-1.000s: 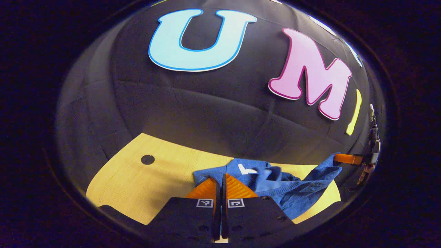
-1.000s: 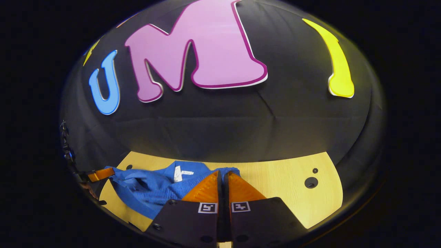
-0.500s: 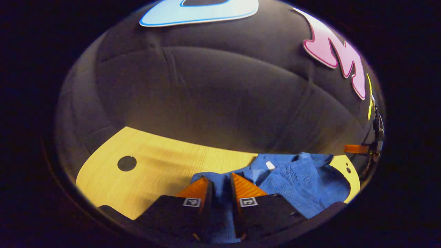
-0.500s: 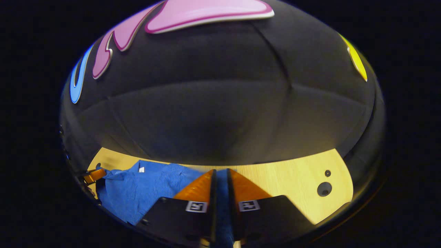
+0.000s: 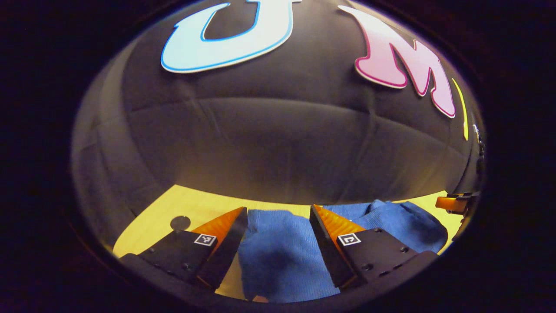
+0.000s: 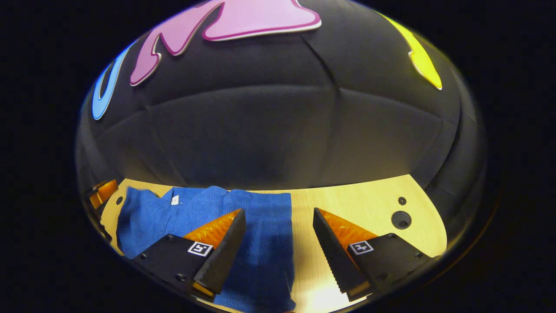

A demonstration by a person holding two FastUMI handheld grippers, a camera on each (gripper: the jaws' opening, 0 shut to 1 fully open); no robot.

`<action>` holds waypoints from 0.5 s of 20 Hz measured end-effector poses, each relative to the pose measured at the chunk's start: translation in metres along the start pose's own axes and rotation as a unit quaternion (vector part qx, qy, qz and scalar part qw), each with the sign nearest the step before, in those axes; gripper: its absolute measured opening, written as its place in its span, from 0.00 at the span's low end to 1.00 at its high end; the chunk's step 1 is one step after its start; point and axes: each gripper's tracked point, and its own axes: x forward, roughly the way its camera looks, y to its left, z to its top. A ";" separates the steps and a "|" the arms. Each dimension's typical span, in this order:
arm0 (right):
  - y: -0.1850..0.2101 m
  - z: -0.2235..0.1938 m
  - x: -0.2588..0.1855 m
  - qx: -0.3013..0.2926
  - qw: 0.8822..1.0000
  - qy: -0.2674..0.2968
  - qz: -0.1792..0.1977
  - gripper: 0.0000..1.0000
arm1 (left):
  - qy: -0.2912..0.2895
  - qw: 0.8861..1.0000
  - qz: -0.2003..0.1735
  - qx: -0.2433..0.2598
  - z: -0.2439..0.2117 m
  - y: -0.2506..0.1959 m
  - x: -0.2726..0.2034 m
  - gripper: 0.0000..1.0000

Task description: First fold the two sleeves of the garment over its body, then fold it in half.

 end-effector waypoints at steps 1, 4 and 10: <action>0.002 0.004 -0.012 -0.002 1.000 -0.010 -0.002 0.98 | -0.012 1.000 -0.009 0.008 0.010 -0.003 -0.011 0.84; 0.009 0.019 -0.056 0.001 0.999 -0.043 -0.003 0.98 | -0.033 0.999 -0.025 0.024 0.025 -0.011 -0.046 0.84; 0.033 0.045 -0.161 -0.017 0.993 -0.116 -0.009 0.97 | -0.051 0.997 -0.058 -0.001 0.021 -0.024 -0.137 0.84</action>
